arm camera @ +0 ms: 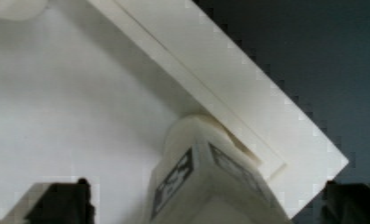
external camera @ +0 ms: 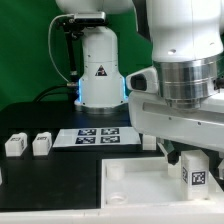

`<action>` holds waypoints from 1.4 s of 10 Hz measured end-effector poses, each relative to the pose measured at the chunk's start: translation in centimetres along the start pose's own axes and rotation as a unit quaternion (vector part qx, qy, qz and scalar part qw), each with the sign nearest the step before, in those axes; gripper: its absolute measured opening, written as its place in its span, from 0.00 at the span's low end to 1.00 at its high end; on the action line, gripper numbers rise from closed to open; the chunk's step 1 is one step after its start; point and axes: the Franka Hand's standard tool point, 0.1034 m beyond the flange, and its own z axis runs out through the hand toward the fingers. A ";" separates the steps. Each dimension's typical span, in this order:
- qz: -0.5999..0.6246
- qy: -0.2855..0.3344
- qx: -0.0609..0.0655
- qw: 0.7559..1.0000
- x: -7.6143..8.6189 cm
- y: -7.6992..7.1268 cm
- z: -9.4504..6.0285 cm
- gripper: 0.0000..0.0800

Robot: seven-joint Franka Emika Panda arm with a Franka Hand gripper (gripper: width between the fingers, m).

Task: Assemble one leg

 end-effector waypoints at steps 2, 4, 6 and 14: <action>-0.178 0.017 -0.010 0.984 0.2 -0.2 -0.2 0.81; -0.298 0.030 -0.006 0.954 0.9 -0.1 -0.6 0.81; -0.272 0.029 -0.005 0.962 0.8 -0.1 -0.5 0.50; 0.239 0.010 0.001 0.971 1.1 -0.3 -0.5 0.36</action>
Offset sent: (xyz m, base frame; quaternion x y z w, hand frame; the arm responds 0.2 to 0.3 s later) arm 0.0043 -0.0050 0.0130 0.0320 0.0344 -0.3699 0.9279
